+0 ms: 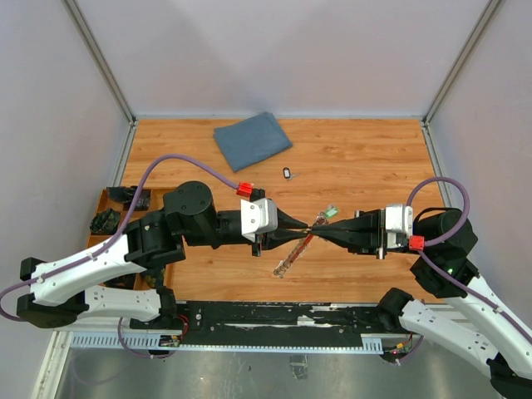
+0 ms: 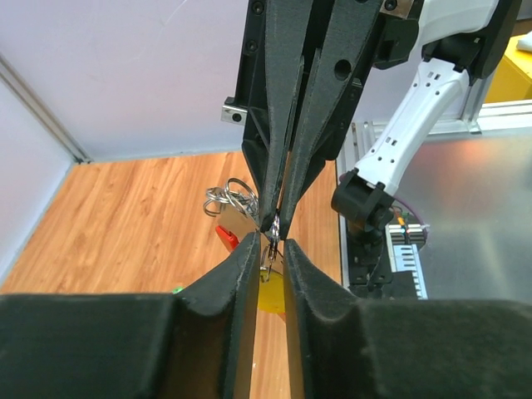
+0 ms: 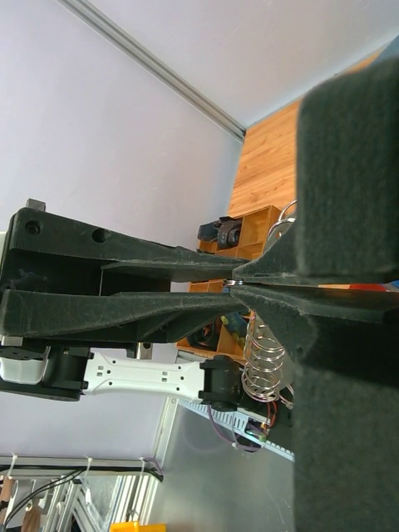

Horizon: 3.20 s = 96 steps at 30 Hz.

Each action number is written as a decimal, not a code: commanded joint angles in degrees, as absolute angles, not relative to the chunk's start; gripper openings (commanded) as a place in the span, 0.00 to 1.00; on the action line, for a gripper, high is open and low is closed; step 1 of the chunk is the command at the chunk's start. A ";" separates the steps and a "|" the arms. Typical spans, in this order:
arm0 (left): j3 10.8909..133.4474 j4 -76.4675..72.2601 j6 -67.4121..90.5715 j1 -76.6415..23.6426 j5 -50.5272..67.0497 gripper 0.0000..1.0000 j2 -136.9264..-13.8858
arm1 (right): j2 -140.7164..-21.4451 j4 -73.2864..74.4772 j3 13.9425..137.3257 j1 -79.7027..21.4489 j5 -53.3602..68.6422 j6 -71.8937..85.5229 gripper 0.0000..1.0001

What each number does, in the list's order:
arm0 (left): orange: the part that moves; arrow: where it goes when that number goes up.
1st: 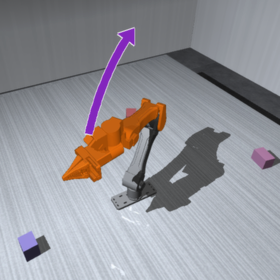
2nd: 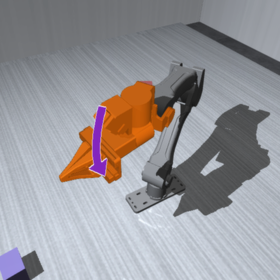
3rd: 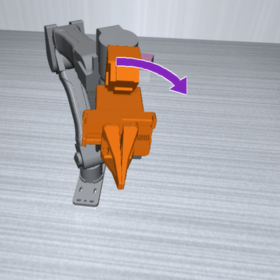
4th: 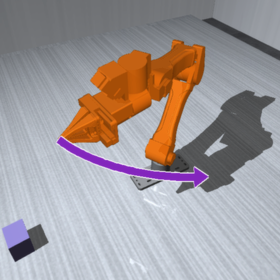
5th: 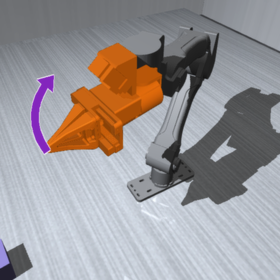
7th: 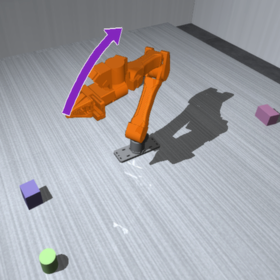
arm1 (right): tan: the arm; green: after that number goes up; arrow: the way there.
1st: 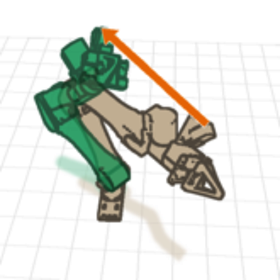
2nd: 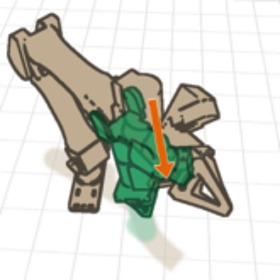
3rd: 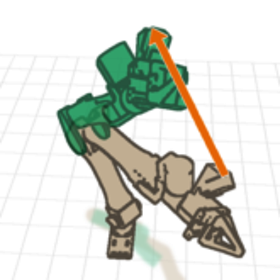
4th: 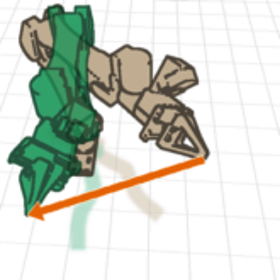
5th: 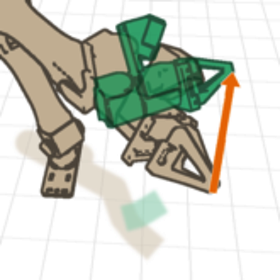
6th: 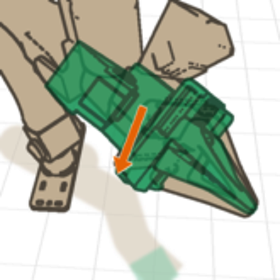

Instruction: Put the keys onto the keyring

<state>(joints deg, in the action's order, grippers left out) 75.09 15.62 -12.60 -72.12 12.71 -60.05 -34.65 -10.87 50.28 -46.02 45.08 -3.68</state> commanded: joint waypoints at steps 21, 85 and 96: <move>87.10 38.41 -17.63 -72.52 0.01 0.01 -67.56 | -36.50 18.23 60.09 -46.71 36.91 -17.35 0.38; 92.41 46.57 -19.24 -73.83 -3.61 0.15 -71.47 | -39.68 -4.00 44.81 -49.56 34.87 -17.29 0.01; 85.52 34.21 -16.44 -73.83 -5.11 0.33 -62.61 | -35.77 -2.51 48.60 -49.55 36.62 -16.41 0.00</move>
<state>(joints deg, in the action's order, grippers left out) 87.29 41.56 -17.74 -73.28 -5.41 -65.45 -37.71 -0.64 45.41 -49.10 35.57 -17.72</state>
